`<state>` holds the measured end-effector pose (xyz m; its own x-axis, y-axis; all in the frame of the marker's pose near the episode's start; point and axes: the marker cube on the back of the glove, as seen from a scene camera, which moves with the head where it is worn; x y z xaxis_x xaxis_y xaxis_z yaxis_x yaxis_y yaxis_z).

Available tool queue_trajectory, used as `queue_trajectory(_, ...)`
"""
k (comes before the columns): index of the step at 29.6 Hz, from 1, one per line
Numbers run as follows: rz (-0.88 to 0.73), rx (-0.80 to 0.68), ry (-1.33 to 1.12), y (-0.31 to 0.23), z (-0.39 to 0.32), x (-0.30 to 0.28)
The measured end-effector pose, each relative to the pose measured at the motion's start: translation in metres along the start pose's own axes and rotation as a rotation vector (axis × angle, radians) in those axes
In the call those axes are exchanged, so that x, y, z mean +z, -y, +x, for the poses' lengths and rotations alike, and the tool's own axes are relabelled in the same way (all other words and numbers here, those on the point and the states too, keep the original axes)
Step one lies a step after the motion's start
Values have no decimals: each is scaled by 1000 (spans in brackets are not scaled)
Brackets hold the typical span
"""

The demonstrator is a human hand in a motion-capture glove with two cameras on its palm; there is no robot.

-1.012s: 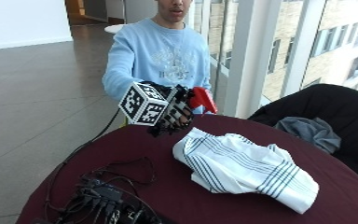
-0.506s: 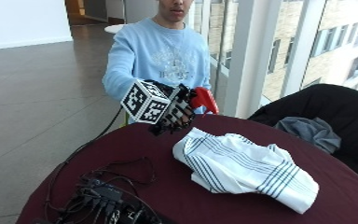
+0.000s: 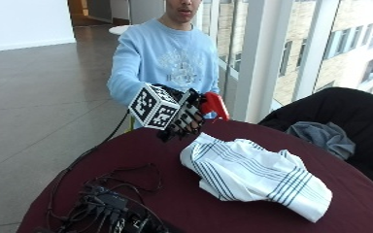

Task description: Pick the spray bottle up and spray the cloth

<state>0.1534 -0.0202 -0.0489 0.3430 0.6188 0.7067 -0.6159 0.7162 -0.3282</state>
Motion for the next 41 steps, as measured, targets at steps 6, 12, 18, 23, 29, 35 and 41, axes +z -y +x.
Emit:
queue_trajectory(6, -14, -2, 8, 0, -2, 1)
queue_trajectory(12, -27, 2, 21, 0, -2, 4)
queue_trajectory(18, -27, -23, 30, 0, -6, 8)
queue_trajectory(23, -19, -104, 76, -3, -19, 17)
queue_trajectory(29, 24, -276, 152, -5, -48, 40)
queue_trajectory(35, 69, -454, 229, 6, -86, 80)
queue_trajectory(41, 116, -639, 258, 32, -119, 135)
